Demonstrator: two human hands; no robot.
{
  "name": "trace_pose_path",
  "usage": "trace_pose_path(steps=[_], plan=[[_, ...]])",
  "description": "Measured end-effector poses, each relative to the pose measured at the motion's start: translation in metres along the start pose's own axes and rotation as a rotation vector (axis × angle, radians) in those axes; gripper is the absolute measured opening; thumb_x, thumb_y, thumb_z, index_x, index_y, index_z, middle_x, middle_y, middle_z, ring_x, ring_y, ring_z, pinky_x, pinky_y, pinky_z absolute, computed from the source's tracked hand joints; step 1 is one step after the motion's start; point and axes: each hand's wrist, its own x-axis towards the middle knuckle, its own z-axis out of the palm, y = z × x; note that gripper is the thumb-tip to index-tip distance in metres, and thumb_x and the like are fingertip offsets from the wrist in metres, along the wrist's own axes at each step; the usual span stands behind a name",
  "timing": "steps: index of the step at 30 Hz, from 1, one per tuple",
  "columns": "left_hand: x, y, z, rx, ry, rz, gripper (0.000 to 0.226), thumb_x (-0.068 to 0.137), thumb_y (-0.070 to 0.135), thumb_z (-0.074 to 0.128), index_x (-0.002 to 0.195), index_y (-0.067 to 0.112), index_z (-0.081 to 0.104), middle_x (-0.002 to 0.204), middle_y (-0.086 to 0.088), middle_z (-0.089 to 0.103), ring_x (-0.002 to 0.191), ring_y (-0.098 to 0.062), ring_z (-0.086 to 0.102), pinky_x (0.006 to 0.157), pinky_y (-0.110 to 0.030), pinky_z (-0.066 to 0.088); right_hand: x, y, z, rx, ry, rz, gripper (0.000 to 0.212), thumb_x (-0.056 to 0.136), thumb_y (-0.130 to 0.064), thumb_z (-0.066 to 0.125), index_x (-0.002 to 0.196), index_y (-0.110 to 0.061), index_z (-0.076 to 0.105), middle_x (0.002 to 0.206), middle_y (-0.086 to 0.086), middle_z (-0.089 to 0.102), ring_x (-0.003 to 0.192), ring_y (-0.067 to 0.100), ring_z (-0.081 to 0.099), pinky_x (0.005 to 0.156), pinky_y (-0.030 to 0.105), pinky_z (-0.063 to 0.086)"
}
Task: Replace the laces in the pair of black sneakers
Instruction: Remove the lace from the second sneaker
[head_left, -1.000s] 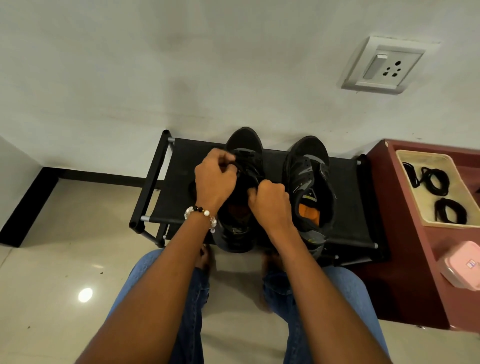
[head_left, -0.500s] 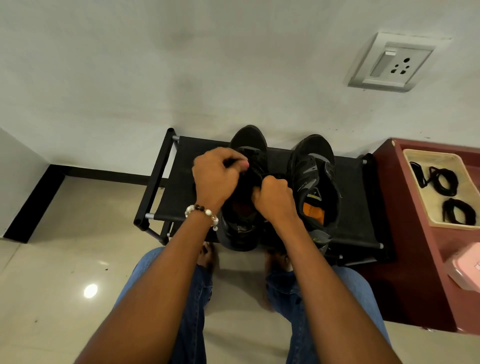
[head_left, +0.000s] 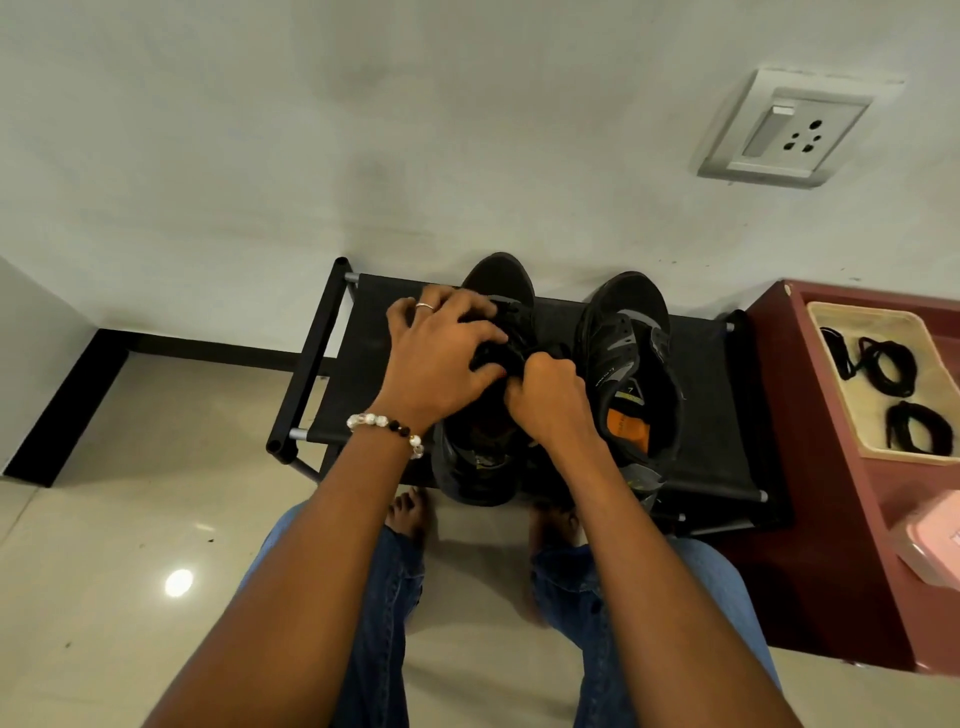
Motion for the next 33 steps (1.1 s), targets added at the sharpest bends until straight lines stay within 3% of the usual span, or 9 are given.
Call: trace_pose_path(steps=[3,6,8,13,15,19,25,28,33], plan=[[-0.001,0.004,0.007,0.056,0.164,0.055,0.013,0.079,0.038,0.067,0.082,0.029,0.076,0.103,0.012,0.068,0.114,-0.021,0.052,0.098,-0.051,0.029,-0.001,-0.001,0.000,-0.004,0.006,0.000,0.028,0.095,-0.025,0.048,0.101,0.001,0.057,0.104,0.023,0.060,0.091,0.044,0.059,0.064,0.036,0.040],[0.000,0.007,0.009,-0.064,0.201,-0.037,0.015,0.083,0.036,0.063,0.080,0.026,0.073,0.096,0.012,0.069,0.107,-0.017,0.056,0.099,-0.047,0.031,-0.002,0.000,-0.001,-0.011,0.006,0.009,0.030,0.096,-0.026,0.047,0.102,0.001,0.056,0.104,0.023,0.060,0.092,0.045,0.058,0.064,0.036,0.039],[0.000,0.010,0.002,-0.380,0.246,-0.182,0.013,0.089,0.028,0.063,0.087,0.017,0.070,0.091,0.006,0.069,0.093,-0.016,0.064,0.091,-0.045,0.047,-0.001,0.000,-0.001,-0.001,-0.005,0.013,0.028,0.096,-0.026,0.047,0.098,0.000,0.055,0.102,0.023,0.060,0.087,0.044,0.057,0.063,0.037,0.039],[0.006,0.001,-0.034,-1.788,0.640,-0.729,0.015,0.100,0.007,0.046,0.088,0.005,0.054,0.075,-0.007,0.063,0.057,-0.021,0.062,0.067,-0.041,0.059,0.000,0.000,0.001,0.035,-0.013,0.040,0.022,0.096,-0.025,0.047,0.086,-0.005,0.043,0.094,0.018,0.055,0.082,0.039,0.055,0.062,0.035,0.037],[0.006,-0.010,-0.037,-1.928,0.697,-0.789,0.018,0.100,0.007,0.043,0.084,0.009,0.051,0.070,-0.004,0.058,0.048,-0.014,0.049,0.052,-0.029,0.050,0.000,0.000,0.001,0.038,-0.013,0.041,0.022,0.096,-0.024,0.047,0.087,-0.004,0.044,0.090,0.015,0.052,0.078,0.036,0.052,0.061,0.035,0.037],[0.003,-0.012,-0.027,-1.337,0.434,-0.620,0.008,0.096,0.013,0.053,0.097,0.019,0.058,0.071,-0.001,0.056,0.052,-0.008,0.045,0.048,-0.023,0.040,0.001,0.000,0.000,0.043,-0.018,0.048,0.021,0.095,-0.023,0.047,0.089,-0.003,0.047,0.099,0.021,0.058,0.082,0.039,0.056,0.061,0.036,0.038],[0.000,0.000,-0.004,-0.151,-0.082,-0.110,0.033,0.077,0.044,0.073,0.108,0.033,0.070,0.105,0.003,0.058,0.103,-0.017,0.051,0.086,-0.035,0.045,0.001,0.000,-0.001,0.004,-0.021,0.047,0.030,0.095,-0.026,0.048,0.108,0.001,0.054,0.109,0.024,0.058,0.095,0.045,0.058,0.066,0.039,0.043],[0.000,0.005,0.001,0.077,-0.010,-0.036,0.025,0.079,0.039,0.072,0.102,0.030,0.073,0.108,0.002,0.059,0.107,-0.026,0.048,0.086,-0.042,0.041,0.001,-0.001,0.000,0.009,-0.013,0.048,0.030,0.095,-0.026,0.048,0.107,0.000,0.055,0.108,0.023,0.059,0.095,0.044,0.059,0.065,0.039,0.044],[-0.001,0.007,0.008,0.055,0.175,-0.003,0.011,0.079,0.037,0.070,0.081,0.029,0.076,0.093,0.008,0.065,0.097,-0.024,0.054,0.078,-0.041,0.037,-0.001,-0.001,-0.001,-0.005,-0.002,0.050,0.032,0.097,-0.030,0.046,0.110,-0.001,0.054,0.110,0.022,0.057,0.097,0.043,0.058,0.066,0.039,0.044]])
